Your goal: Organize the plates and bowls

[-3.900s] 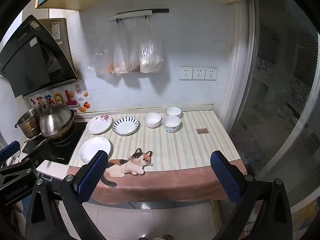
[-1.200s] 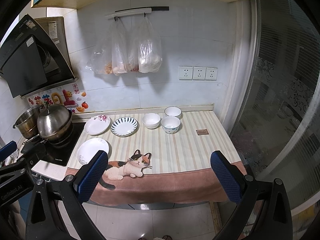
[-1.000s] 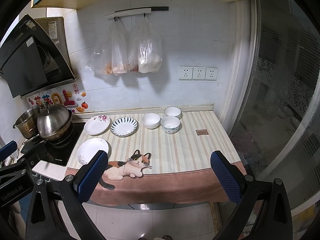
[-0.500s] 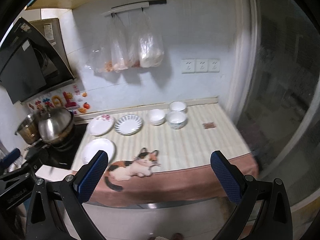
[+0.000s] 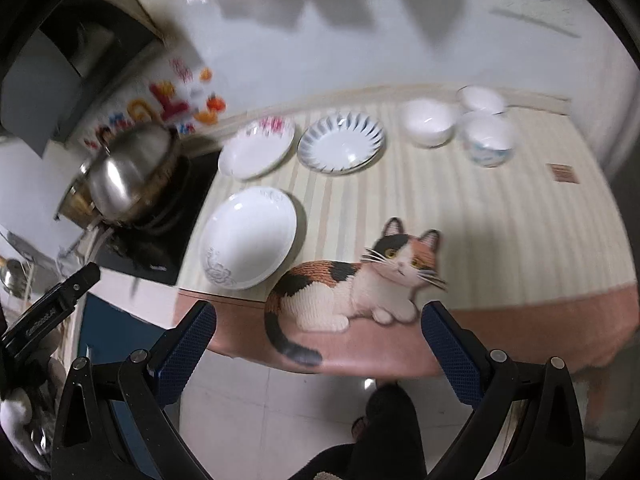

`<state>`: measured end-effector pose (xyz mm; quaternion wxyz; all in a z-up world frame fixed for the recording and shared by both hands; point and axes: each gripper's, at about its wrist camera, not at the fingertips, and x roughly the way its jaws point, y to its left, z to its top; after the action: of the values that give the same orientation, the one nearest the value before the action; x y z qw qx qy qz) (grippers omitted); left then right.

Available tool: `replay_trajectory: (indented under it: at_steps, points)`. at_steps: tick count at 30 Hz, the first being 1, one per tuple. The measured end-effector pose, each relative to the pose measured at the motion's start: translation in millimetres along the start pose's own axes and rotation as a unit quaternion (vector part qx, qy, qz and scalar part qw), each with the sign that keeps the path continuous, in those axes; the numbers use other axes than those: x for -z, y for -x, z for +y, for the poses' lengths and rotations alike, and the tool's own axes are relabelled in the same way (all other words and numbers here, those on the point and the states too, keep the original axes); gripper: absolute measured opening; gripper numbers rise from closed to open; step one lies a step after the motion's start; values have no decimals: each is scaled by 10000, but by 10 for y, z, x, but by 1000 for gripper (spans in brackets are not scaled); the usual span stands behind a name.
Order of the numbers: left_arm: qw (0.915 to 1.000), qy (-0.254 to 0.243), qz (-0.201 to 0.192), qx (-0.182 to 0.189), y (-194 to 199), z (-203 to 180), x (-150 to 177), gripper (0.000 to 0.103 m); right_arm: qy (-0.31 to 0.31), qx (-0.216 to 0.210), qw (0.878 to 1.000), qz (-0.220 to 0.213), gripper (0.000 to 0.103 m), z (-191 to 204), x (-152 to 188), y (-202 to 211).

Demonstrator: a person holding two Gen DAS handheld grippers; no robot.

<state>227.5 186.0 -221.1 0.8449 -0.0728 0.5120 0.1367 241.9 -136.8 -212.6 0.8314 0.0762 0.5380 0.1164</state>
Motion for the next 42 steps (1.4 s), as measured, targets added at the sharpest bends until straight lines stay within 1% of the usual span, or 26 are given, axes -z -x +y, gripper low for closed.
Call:
replay_trajectory:
  at_steps: [1, 3, 5, 6, 7, 8, 9, 10, 11, 12, 14, 15, 17, 18, 19, 20, 21, 22, 23, 26, 29, 31, 34, 39, 42]
  points:
    - [9998, 46, 161, -53, -197, 9, -48, 101, 38, 6, 9999, 126, 103, -10, -89, -208]
    - [9988, 128, 482, -9, -609, 35, -148, 99, 97, -76, 9990, 430, 103, -8, -276, -669]
    - [9970, 146, 749, -89, -953, 35, -199, 90, 109, -177, 9976, 667, 102, -11, -431, -1084]
    - [9960, 126, 876, -91, -1126, 37, -234, 88, 114, -223, 9964, 808, 101, -13, -512, -1334]
    - [9945, 124, 1037, -89, -1346, 45, -270, 85, 104, -251, 9953, 930, 98, -33, -548, -1473]
    - [9931, 108, 1160, -89, -1490, 37, -311, 77, 94, -317, 9936, 1076, 94, -40, -613, -1690]
    - [9919, 107, 1265, -62, -1634, 38, -345, 72, 80, -411, 9914, 1243, 91, -34, -683, -1934]
    - [9904, 132, 1378, -9, -1759, 52, -370, 65, 71, -465, 9896, 1363, 86, -37, -731, -2082]
    - [9889, 158, 1477, 23, -1882, 62, -396, 62, 75, -563, 9869, 1511, 82, -19, -787, -2282]
    - [9877, 176, 1554, 62, -1994, 68, -420, 61, 103, -634, 9848, 1612, 79, 9, -839, -2462]
    - [9857, 185, 1672, 71, -2129, 101, -462, 52, 172, -708, 9819, 1749, 73, 72, -905, -2696]
    - [9846, 189, 1736, 134, -2192, 111, -476, 51, 199, -769, 9792, 1868, 71, 108, -935, -2838]
    - [9830, 195, 1815, 187, -2279, 128, -484, 43, 229, -898, 9747, 2034, 60, 164, -955, -3009]
    - [9821, 174, 1862, 229, -2312, 126, -481, 40, 270, -929, 9722, 2134, 57, 201, -965, -3113]
    - [9807, 168, 1920, 319, -2341, 125, -472, 36, 300, -961, 9704, 2196, 48, 239, -955, -3153]
    - [9805, 213, 1898, 468, -2339, 129, -469, 31, 329, -984, 9689, 2247, 36, 264, -954, -3214]
    - [9803, 228, 1891, 527, -2328, 123, -467, 30, 367, -967, 9697, 2214, 32, 293, -953, -3230]
    - [9809, 202, 1875, 486, -2304, 116, -468, 30, 408, -991, 9703, 2170, 18, 321, -967, -3242]
    - [9808, 205, 1878, 488, -2298, 109, -472, 30, 409, -1008, 9693, 2206, 14, 344, -973, -3265]
    - [9797, 224, 1917, 535, -2230, 103, -457, 29, 373, -1007, 9705, 2158, 14, 361, -993, -3259]
    - [9803, 171, 1905, 490, -2150, 25, -432, 29, 286, -1027, 9689, 2235, 14, 334, -1002, -3250]
    - [9809, 125, 1881, 472, -2041, -54, -413, 29, 267, -1035, 9690, 2227, 14, 272, -993, -3175]
    - [9816, 45, 1829, 544, -1868, -194, -380, 29, 245, -1052, 9694, 2205, 14, 207, -999, -3030]
    - [9824, -292, 1702, 712, -1481, -549, -304, 29, 114, -1028, 9727, 2080, 14, -140, -1006, -2676]
    - [9808, -457, 1701, 840, -1388, -789, -247, 29, -33, -959, 9749, 2008, 14, -436, -991, -2469]
